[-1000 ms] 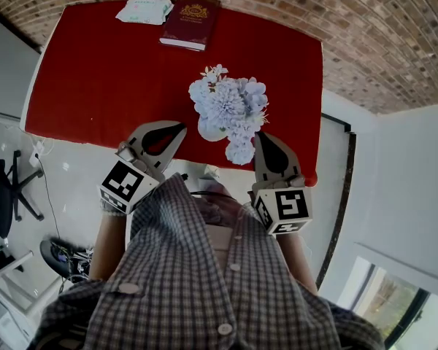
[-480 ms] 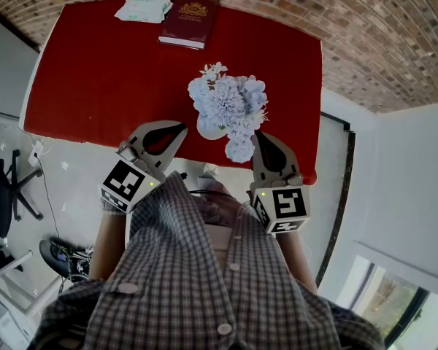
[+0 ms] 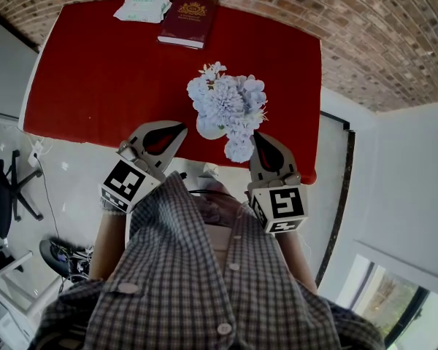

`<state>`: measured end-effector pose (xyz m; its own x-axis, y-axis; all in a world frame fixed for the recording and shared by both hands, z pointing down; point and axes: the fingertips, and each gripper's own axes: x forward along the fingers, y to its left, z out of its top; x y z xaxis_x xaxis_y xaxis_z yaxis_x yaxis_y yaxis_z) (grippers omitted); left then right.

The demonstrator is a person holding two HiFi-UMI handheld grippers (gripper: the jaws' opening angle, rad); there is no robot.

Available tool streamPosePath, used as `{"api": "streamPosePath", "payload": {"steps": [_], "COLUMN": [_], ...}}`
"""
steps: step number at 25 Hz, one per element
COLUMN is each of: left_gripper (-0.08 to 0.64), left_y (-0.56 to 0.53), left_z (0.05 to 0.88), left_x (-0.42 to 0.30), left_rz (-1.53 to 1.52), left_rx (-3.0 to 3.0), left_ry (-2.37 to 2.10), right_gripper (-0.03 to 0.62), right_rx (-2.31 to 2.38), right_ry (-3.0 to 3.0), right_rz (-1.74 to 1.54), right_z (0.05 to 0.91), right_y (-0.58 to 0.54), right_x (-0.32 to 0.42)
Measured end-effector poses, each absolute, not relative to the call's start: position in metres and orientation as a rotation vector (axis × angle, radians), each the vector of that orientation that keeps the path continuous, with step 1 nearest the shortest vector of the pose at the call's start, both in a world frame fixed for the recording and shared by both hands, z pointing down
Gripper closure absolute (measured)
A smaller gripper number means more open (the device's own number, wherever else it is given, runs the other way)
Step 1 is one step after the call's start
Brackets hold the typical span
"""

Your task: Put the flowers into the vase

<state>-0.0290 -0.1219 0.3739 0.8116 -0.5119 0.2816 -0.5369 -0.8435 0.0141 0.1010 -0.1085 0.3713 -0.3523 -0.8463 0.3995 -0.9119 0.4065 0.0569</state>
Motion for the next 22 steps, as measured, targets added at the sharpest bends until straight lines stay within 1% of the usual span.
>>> {"api": "streamPosePath", "payload": {"steps": [22], "left_gripper": [0.552], "left_y": [-0.1244], "left_z": [0.3780], "left_x": [-0.0276], "left_rz": [0.422], "left_rx": [2.898], "left_ry": [-0.840], "right_gripper": [0.586], "right_rx": [1.507], "right_ry": [-2.290], "right_rz": [0.240], "right_z": [0.3756], "right_y": [-0.1105], "right_x": [0.1018]}}
